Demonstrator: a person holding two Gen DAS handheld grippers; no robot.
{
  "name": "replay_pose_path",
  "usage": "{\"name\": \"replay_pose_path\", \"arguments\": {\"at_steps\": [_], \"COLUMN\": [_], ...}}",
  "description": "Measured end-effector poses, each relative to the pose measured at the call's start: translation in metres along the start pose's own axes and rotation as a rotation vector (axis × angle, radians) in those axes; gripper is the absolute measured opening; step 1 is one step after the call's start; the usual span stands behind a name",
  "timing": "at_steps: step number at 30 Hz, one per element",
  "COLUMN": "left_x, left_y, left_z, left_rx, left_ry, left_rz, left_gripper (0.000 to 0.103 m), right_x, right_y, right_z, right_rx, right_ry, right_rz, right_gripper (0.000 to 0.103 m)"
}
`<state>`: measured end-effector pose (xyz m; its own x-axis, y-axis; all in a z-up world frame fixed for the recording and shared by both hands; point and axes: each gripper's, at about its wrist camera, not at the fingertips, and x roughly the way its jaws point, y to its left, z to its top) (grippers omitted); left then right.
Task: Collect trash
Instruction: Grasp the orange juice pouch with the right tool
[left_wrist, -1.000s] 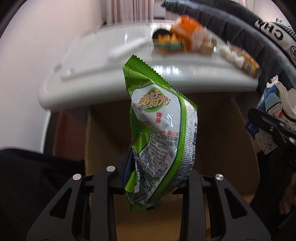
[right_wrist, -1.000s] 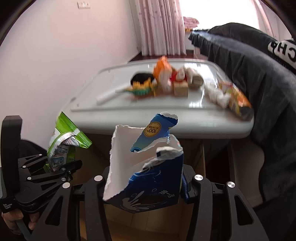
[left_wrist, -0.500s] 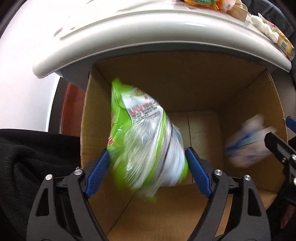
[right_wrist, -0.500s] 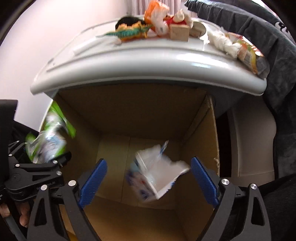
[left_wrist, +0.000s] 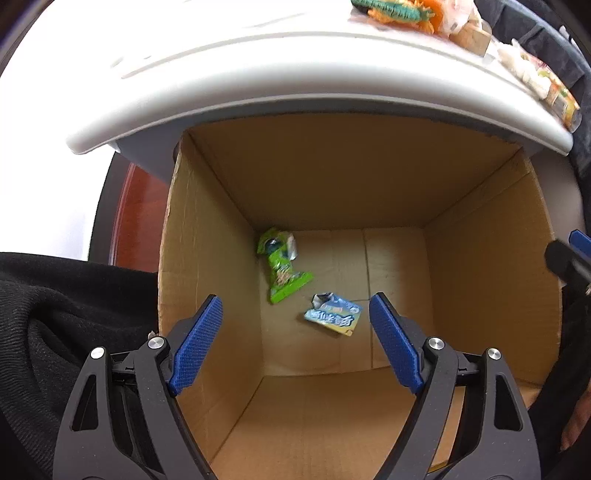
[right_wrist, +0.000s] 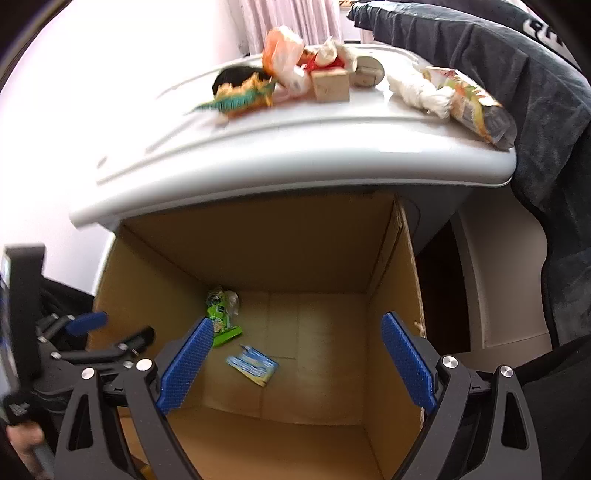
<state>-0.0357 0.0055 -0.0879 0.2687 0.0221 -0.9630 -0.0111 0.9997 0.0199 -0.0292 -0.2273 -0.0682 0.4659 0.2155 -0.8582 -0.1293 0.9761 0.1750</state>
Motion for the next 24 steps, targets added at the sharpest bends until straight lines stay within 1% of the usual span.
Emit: {"name": "replay_pose_path", "arguments": {"at_steps": [2,5,9,12,14,15,17,18,20,21,24], "left_x": [-0.006,-0.021,-0.039,-0.048,-0.046,-0.045,-0.039,-0.035,-0.032,-0.031,-0.028], "left_y": [-0.005,-0.012,-0.023,-0.030,-0.029,-0.029,-0.027,-0.026,-0.030,-0.030,-0.030], "left_z": [0.001,0.007,0.017,0.027,0.031,0.033,0.035,0.035,0.033,0.033,0.035], "left_rx": [0.006,0.041,0.104,0.131,0.131,0.128,0.121,0.119,0.117,0.117,0.115], "left_ry": [-0.026,-0.081,-0.150,-0.208,-0.217,-0.216,-0.199,-0.186,-0.173,-0.169,-0.171], "left_rz": [-0.010,-0.020,-0.018,-0.010,-0.016,-0.020,-0.031,-0.035,-0.036,-0.037,-0.036], "left_gripper": [0.080,0.080,0.080,0.080,0.080,0.080,0.080,0.080,0.080,0.080,0.080], "right_x": [-0.008,-0.028,-0.054,-0.061,-0.058,-0.053,-0.039,-0.032,-0.015,-0.007,0.013], "right_y": [-0.006,-0.027,-0.065,-0.091,-0.104,-0.113,-0.122,-0.125,-0.135,-0.139,-0.148], "right_z": [0.011,0.039,0.090,0.127,0.148,0.163,0.179,0.185,0.194,0.200,0.213], "right_rx": [0.005,0.021,0.040,0.054,0.066,0.073,0.083,0.089,0.101,0.107,0.125], "right_ry": [-0.023,-0.079,-0.155,-0.178,-0.173,-0.161,-0.128,-0.113,-0.077,-0.055,-0.004], "right_rz": [0.000,-0.011,-0.057,-0.095,-0.113,-0.129,-0.139,-0.142,-0.140,-0.148,-0.140], "right_gripper": [0.090,0.090,0.090,0.090,0.090,0.089,0.085,0.081,0.079,0.076,0.075]}}
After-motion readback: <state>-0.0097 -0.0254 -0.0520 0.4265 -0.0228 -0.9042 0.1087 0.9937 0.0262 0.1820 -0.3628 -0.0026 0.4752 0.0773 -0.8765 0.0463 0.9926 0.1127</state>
